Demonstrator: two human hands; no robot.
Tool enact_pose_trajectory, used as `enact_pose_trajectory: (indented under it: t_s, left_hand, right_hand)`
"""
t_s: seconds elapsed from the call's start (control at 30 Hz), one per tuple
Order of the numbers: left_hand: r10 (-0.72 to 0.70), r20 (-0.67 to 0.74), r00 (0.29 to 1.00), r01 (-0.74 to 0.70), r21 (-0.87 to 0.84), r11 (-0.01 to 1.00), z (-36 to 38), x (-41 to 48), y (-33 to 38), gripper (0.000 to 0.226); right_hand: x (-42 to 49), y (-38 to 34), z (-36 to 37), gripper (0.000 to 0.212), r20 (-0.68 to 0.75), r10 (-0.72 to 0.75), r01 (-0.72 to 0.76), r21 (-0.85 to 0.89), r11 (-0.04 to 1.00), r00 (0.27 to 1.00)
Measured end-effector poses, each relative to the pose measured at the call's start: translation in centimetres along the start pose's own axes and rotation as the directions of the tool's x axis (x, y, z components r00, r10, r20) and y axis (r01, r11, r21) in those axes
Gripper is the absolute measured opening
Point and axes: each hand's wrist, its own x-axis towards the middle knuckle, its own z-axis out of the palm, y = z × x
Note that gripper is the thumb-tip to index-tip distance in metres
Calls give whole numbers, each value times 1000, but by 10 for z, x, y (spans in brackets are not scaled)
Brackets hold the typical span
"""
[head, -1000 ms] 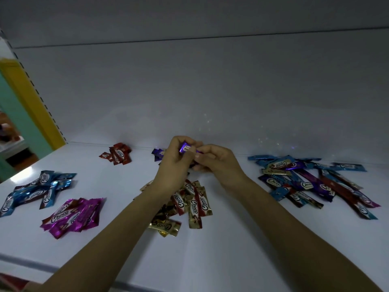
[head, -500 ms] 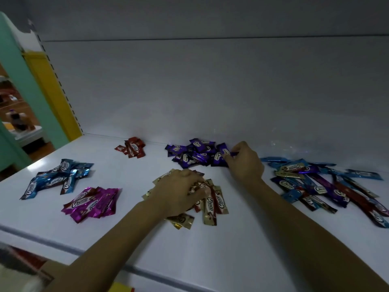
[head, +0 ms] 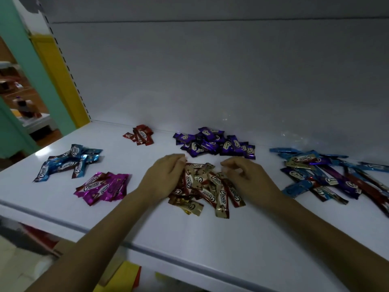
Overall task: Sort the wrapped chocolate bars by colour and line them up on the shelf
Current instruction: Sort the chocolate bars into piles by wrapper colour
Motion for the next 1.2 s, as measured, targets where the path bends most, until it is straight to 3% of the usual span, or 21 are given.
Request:
enact_pose_trajectory:
  t_s: [0.03,0.1,0.2,0.3,0.37,0.47,0.53,0.63,0.7,0.8,0.93,1.03,1.2]
  left_hand:
    - [-1,35,999,0,25,1000,4,-2,-1,62]
    - [15,40,999,-15,-9,1000,8,-7,0,65]
    - [18,58,998,-8,-164,986,10,-12,8,46]
    - [6,54,999,5,-207,978,12,-17,12,39]
    - [29,4,1000,-28,-141,990,9,-16,13,47]
    - [197,-104,975,-193,44,980,1,-9,24,63]
    - [315,-130,940,-308,69,949,4,-6,42,60]
    - [422,-20,907,-421,26,907,31,-1,84,60]
    - [428,91,899,-428,-22,903,60,4,110,52]
    - [409,211,888,-395,-110,912,106,5,145,64]
    - [420,295,858,-446,23,895,155,22,171,73]
    - [385,313,868,-427,74,901,169,41,188,81]
    - [325,317,891,-380,130,916,178,80,196,120]
  right_hand:
    - [-5,-1,2,38,52,-1,1,-4,1000,999]
    - [-10,-1,8,59,135,-129,139,-70,988,982]
    - [-10,2,17,77,175,-278,319,-288,903,944]
    - [-11,4,19,86,153,-274,313,-393,865,949]
    - [-10,1,20,85,171,-253,300,-368,880,952]
    - [-8,2,13,62,126,-206,230,-224,947,970]
    - [-13,9,1,51,29,-158,160,-258,953,987]
    - [-28,25,-31,65,-171,-132,61,-364,929,976]
    - [-39,46,-61,66,-298,-64,-68,-414,908,952]
    - [-70,80,-107,52,-479,74,-355,-528,771,875]
    - [-106,121,-143,68,-611,309,-635,-434,639,729]
    - [-111,139,-155,92,-577,389,-678,-458,575,719]
    - [-108,136,-145,92,-621,309,-661,-481,575,720]
